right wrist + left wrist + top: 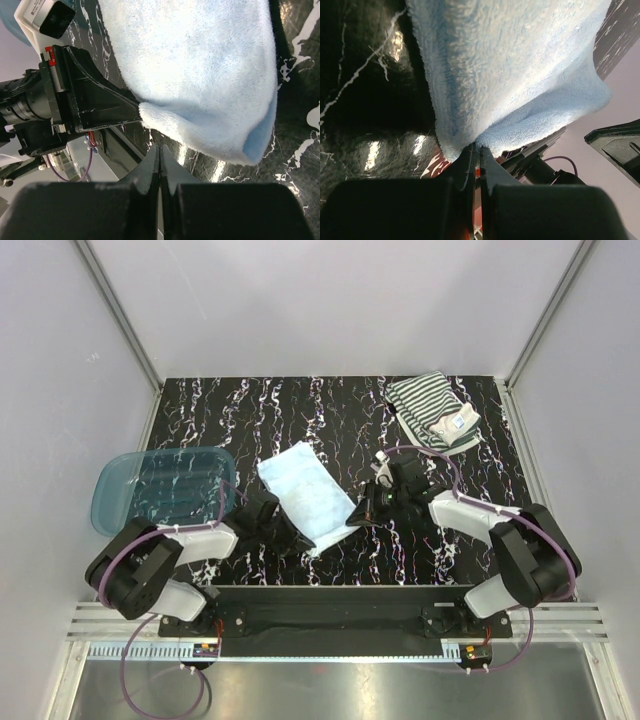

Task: Roll the towels
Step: Roll the towel

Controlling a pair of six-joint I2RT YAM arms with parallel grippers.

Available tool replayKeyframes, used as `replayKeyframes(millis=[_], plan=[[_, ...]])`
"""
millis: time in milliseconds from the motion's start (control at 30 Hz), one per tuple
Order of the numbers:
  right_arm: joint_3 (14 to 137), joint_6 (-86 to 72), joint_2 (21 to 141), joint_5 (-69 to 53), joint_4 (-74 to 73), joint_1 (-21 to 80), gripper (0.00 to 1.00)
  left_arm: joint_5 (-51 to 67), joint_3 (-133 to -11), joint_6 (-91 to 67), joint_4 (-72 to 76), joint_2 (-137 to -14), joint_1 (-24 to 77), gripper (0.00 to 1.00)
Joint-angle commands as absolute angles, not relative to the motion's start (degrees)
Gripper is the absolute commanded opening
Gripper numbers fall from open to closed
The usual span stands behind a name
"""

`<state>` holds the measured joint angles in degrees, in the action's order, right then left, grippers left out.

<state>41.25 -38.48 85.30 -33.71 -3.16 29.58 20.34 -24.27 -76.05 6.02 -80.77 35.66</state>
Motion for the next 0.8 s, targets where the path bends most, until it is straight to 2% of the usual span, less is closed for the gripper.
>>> replayKeyframes(millis=[0, 767], plan=[[42.28, -38.15, 87.00, -35.42, 2.28, 30.06, 0.03, 18.28, -22.77, -74.71, 5.01, -83.05, 34.45, 0.00], [41.66, -39.28, 107.83, -41.12, 20.91, 26.99, 0.00, 19.78, -18.46, -73.48, 5.63, -82.79, 30.85, 0.00]])
